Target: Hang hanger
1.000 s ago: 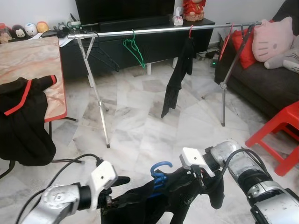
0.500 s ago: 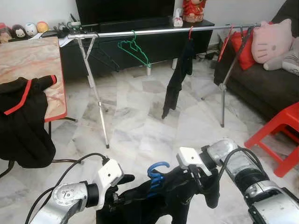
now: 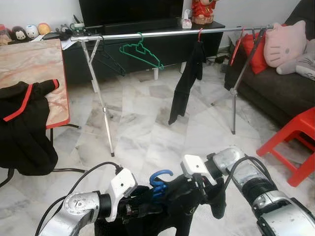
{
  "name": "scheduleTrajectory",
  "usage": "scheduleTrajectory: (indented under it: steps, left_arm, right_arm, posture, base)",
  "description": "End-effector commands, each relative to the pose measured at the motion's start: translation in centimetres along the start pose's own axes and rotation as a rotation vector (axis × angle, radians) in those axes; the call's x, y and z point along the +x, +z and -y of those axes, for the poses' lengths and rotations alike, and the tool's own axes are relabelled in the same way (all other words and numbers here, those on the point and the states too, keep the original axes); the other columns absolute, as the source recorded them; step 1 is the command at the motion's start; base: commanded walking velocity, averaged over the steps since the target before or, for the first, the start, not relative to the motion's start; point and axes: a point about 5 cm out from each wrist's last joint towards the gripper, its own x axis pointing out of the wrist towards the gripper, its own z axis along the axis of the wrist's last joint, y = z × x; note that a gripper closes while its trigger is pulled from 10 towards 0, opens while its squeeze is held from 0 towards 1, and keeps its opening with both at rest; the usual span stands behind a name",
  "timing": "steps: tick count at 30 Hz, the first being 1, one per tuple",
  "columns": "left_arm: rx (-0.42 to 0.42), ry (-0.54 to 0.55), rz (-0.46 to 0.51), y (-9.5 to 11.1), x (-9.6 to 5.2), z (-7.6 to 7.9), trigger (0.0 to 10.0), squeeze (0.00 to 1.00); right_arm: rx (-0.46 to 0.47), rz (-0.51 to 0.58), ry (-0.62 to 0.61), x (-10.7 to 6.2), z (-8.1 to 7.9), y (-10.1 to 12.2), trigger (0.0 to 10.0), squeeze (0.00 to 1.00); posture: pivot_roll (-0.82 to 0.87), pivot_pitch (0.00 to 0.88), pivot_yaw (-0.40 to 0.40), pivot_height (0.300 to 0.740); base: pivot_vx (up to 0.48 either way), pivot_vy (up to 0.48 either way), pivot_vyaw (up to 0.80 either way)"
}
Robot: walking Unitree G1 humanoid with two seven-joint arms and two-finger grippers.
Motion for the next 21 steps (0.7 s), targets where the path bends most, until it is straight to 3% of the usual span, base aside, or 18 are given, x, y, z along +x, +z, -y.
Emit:
scheduleTrajectory:
  steps: [1,3,4,5,21]
  left_arm:
    - [0.002,-0.013,-0.001,0.14,0.34,0.06,7.5,0.0]
    - [-0.008,0.009,0.0,0.13,0.53,-0.19,1.2,0.0]
    - [-0.008,0.009,0.0,0.13,0.53,-0.19,1.2,0.0]
    - [-0.009,0.01,0.0,0.14,0.56,-0.22,0.0,0.0]
    - [-0.001,0.03,-0.015,0.06,0.75,-0.58,0.0,0.0]
  right_arm:
    - [-0.066,0.032,-0.033,-0.67,0.92,1.64,0.0,0.0]
    - [-0.069,0.038,-0.029,-0.42,0.9,1.74,0.0,0.0]
    - [-0.069,0.038,-0.029,-0.42,0.9,1.74,0.0,0.0]
    - [-0.069,0.039,-0.028,-0.36,0.89,1.75,0.0,0.0]
    - [-0.072,0.045,-0.027,-0.03,0.88,1.83,0.0,0.0]
  posture:
    - [-0.03,0.0,-0.044,0.732]
    - [-0.03,0.0,-0.045,0.732]
    - [-0.03,0.0,-0.045,0.732]
    - [-0.03,0.0,-0.045,0.732]
    - [-0.03,0.0,-0.043,0.732]
  base:
    - [0.0,0.0,0.0]
    - [0.0,0.0,0.0]
    - [0.0,0.0,0.0]
    - [0.0,0.0,0.0]
    - [0.0,0.0,0.0]
